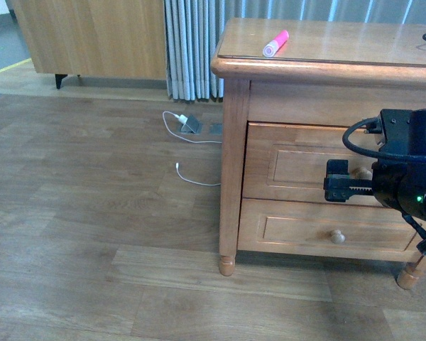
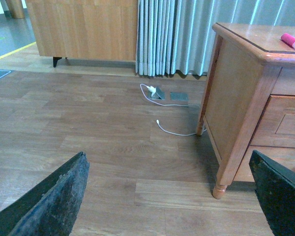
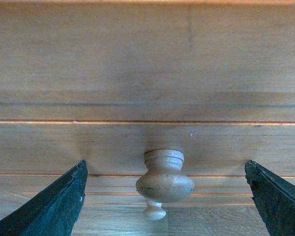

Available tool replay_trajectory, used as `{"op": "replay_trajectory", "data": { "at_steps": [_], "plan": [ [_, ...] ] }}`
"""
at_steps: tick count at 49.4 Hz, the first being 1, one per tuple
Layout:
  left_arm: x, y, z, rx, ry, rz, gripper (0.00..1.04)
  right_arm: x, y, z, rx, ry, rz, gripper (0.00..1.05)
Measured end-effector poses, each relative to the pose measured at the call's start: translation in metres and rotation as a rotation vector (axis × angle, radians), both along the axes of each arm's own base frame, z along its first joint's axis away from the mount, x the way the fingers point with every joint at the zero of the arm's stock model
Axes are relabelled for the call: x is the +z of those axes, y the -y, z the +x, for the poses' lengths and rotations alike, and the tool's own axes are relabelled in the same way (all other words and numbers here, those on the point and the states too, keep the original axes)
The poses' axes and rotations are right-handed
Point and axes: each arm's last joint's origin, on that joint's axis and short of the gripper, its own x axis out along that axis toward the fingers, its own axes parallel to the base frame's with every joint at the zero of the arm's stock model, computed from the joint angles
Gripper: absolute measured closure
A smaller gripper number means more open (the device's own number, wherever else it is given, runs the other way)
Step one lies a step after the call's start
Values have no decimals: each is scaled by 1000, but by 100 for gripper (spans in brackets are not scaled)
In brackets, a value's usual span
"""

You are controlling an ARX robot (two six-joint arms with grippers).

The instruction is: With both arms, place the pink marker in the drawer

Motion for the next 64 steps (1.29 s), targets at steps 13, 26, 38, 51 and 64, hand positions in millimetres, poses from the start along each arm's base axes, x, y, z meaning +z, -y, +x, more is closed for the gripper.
{"op": "replay_trajectory", "data": {
  "at_steps": [13,26,38,51,64],
  "plan": [
    [0,0,0,0,0,0,6,0,4,-4,-1,39,0,42],
    [0,0,0,0,0,0,6,2,2,-6,6,31,-1,80],
    [0,0,0,0,0,0,6,7,3,-10,-15,-27,41,82],
    [0,0,0,0,0,0,6,11,5,-38,-1,-70,86,83],
    [0,0,0,0,0,0,6,15,6,-103,52,-116,116,83]
  ]
}}
